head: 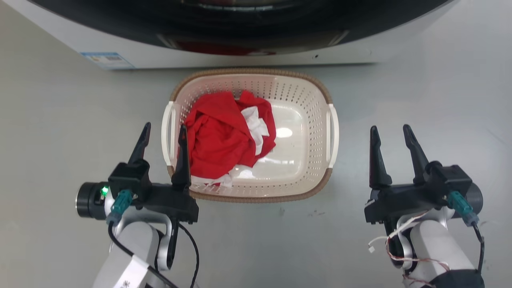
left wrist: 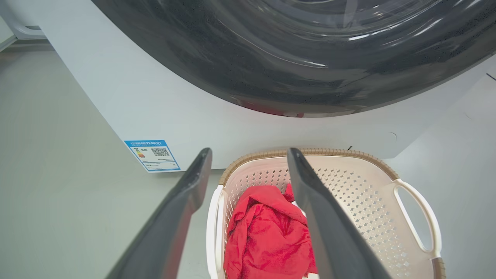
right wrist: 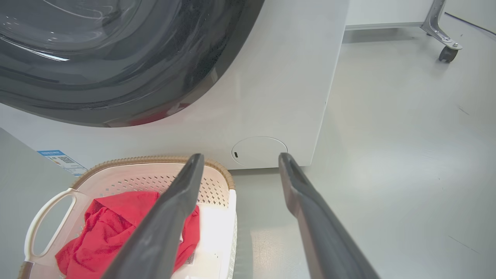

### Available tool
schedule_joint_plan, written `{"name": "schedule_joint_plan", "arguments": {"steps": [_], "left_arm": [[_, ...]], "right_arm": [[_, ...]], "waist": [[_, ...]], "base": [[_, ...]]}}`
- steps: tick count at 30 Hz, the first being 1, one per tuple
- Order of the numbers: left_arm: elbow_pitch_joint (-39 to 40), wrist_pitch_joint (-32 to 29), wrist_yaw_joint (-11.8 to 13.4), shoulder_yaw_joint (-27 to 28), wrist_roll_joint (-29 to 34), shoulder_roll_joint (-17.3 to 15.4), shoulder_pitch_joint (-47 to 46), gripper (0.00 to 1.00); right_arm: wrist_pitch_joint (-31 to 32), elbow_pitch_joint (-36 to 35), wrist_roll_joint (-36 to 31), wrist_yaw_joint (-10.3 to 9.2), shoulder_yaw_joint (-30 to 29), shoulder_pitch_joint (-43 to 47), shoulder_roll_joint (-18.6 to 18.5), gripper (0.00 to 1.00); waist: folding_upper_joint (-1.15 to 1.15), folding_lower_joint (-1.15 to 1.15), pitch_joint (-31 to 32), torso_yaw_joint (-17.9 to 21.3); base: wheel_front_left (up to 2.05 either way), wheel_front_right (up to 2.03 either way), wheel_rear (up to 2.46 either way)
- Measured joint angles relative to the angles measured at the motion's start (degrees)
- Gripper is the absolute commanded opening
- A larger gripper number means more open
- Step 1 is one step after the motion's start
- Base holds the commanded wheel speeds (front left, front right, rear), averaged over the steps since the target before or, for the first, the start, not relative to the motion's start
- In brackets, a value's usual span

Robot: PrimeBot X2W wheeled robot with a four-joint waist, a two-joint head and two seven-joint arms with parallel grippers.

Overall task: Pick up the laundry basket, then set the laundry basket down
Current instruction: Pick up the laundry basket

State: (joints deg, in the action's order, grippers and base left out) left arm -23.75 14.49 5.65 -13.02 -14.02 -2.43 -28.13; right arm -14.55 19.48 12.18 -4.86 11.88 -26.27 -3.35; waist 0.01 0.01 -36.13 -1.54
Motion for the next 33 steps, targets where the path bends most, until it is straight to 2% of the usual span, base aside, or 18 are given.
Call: {"name": "schedule_joint_plan", "arguments": {"steps": [14, 33], "left_arm": [[-10.39, 0.00, -0.69, 0.57, -0.14, 0.33, -9.11, 1.00], [-20.71, 0.00, -1.11, 2.03, -0.62, 0.66, -17.59, 1.00]], "right_arm": [[-0.15, 9.77, -1.32, 0.90, 1.07, -9.28, -0.27, 1.00], [-0.15, 19.90, -1.96, 1.85, 4.56, -19.74, -0.34, 1.00]], "waist": [[-0.01, -0.01, -10.17, -0.78], [-0.01, -0.01, -18.29, -1.52]], "base": [[0.00, 0.00, 0.00], [0.00, 0.00, 0.00]]}}
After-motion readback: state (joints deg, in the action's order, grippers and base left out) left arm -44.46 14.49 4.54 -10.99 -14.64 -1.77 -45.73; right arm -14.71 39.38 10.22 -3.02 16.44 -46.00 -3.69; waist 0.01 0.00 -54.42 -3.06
